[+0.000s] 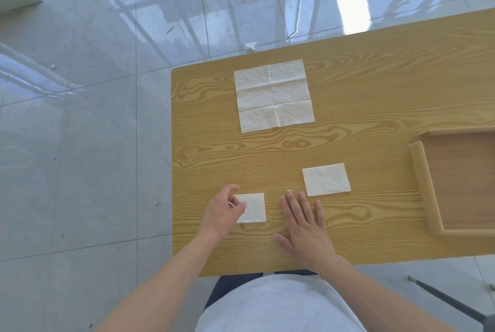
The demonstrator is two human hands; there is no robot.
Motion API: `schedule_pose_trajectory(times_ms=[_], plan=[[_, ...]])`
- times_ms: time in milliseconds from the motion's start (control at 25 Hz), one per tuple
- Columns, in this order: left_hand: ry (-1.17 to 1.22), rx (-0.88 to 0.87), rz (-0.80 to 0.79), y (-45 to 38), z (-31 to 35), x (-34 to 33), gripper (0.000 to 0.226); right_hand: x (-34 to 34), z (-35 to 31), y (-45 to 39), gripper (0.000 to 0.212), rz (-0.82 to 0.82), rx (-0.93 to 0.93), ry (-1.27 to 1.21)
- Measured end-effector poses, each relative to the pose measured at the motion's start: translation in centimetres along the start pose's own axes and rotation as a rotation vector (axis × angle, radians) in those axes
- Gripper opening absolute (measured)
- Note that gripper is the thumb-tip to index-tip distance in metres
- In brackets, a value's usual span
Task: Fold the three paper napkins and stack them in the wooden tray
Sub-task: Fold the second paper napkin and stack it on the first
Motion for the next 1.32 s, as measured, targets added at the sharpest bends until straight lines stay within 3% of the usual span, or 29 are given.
schedule_pose_trajectory(times_ms=[120,320,480,760,1080,1200,1320], plan=[[-0.237,0.017,0.135,0.3,-2.1,2.3,0.031,1.4,-0.9,-0.4,0.077,0.036,-0.019,-0.014],[-0.532,-0.051,0.102,0.2,-2.8,2.2,0.049,2.7,-4.8,-3.1,0.072,0.036,0.074,-0.044],[-0.565,-0.087,0.145,-0.4,-2.4,2.1,0.043,2.2,-6.6,-4.9,0.074,0.032,0.03,-0.021],[-0.42,-0.103,0.106,-1.5,-2.3,1.8,0.034,2.6,-6.9,-6.1,0.052,0.088,-0.065,-0.021],[-0.074,-0.177,-0.092,-2.4,-3.3,1.6,0.029,2.9,-7.1,-6.8,0.057,0.028,-0.136,-0.059],[0.07,-0.21,-0.134,-2.3,-3.6,2.1,0.025,3.4,-6.6,-6.5,0.037,0.038,-0.193,-0.085],[0.189,-0.169,-0.182,-2.5,-4.1,2.2,0.02,4.2,-5.7,-5.8,0.018,0.079,-0.27,-0.331]])
Point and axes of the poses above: each hand's wrist, its own y-axis away from the middle knuckle, its own x-axis out of the back of the hand, z = x × y, the point moved 7 cm from there along -y, towards the middle knuckle, and after that the axes turned 14 degrees about -y, right-handed, at the moved point
